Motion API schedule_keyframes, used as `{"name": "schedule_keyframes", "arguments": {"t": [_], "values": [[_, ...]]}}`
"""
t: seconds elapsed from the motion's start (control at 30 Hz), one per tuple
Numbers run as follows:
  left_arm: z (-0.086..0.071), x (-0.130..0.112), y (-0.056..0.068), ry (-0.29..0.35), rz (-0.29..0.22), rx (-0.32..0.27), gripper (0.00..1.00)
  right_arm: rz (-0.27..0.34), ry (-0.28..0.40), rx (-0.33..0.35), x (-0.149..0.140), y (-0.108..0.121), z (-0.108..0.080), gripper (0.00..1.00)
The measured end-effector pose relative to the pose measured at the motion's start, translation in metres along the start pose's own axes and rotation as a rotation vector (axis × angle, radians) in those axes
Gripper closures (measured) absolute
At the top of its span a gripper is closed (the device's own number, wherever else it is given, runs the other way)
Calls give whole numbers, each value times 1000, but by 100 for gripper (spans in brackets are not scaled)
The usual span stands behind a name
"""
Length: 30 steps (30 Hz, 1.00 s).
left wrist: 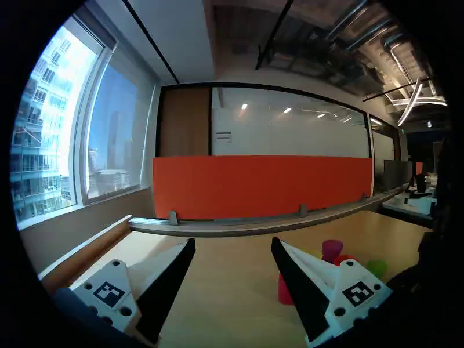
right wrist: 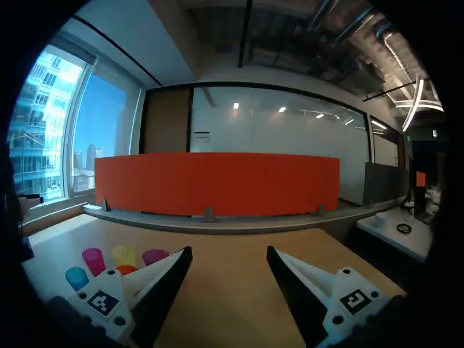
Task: Pour water
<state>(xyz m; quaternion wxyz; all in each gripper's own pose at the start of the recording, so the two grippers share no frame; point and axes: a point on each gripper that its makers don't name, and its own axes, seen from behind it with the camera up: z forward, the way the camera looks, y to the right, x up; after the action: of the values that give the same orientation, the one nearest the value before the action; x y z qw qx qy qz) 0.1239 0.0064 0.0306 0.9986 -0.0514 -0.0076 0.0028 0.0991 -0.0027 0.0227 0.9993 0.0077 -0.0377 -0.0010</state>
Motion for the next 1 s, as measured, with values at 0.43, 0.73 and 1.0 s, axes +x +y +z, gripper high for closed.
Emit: {"name": "schedule_keyframes", "arguments": {"t": [0.43,0.73,1.0], "values": [[14,77,11,15,-11,-65,3,10,-4,43,68,-5,9,1],[16,86,23,-16,-31,-128,3,3,5,82,91,-13,7,1],[14,82,38,-41,-49,-212,3,0,-1,149,89,-24,6,1]]}}
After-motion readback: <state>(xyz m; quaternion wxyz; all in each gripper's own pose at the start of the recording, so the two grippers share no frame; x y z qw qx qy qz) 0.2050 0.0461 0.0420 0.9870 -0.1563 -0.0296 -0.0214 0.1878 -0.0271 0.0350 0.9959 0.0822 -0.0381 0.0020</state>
